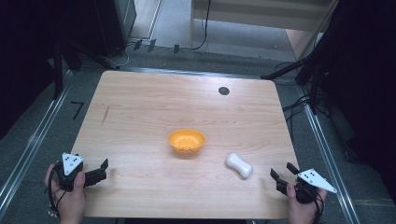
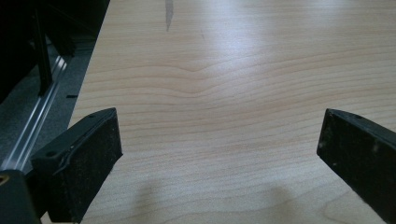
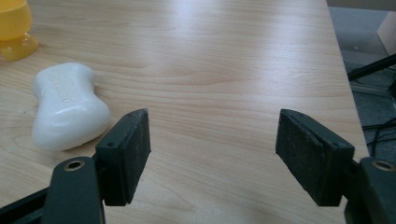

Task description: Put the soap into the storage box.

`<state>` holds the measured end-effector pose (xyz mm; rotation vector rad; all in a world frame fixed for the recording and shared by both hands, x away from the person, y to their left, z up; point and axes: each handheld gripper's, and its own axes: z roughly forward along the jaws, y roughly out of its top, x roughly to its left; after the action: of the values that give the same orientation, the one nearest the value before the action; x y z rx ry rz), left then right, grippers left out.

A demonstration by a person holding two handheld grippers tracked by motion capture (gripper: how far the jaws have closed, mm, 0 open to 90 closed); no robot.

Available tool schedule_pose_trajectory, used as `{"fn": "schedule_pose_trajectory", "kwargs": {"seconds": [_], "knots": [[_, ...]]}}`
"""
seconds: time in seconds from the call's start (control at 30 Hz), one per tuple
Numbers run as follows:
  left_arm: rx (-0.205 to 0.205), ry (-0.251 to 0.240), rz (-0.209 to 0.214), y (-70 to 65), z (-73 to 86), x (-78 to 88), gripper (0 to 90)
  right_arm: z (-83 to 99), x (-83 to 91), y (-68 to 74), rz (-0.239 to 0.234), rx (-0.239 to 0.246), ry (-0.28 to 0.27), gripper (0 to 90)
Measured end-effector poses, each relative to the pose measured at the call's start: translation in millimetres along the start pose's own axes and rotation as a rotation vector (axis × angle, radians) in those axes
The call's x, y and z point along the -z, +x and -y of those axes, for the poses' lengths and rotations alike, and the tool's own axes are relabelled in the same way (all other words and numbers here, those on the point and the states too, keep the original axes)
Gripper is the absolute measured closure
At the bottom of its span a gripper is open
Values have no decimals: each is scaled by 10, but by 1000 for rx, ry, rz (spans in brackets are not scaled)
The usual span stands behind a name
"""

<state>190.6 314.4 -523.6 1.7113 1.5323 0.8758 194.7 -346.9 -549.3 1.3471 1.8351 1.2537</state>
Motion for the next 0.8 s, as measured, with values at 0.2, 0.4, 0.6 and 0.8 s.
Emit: {"fn": "schedule_pose_trajectory", "kwargs": {"seconds": [0.2,0.4,0.6,0.8], "knots": [[-1,-8,2,-1,3,8,1,1,4,-18,-41,-10,2,289],[2,-11,0,2,5,13,1,-2,-10,28,-34,17,37,295],[5,-29,6,5,10,22,0,-80,-53,28,-120,28,130,273],[-20,-21,28,-6,6,14,0,-235,-75,122,-130,104,205,253]]}}
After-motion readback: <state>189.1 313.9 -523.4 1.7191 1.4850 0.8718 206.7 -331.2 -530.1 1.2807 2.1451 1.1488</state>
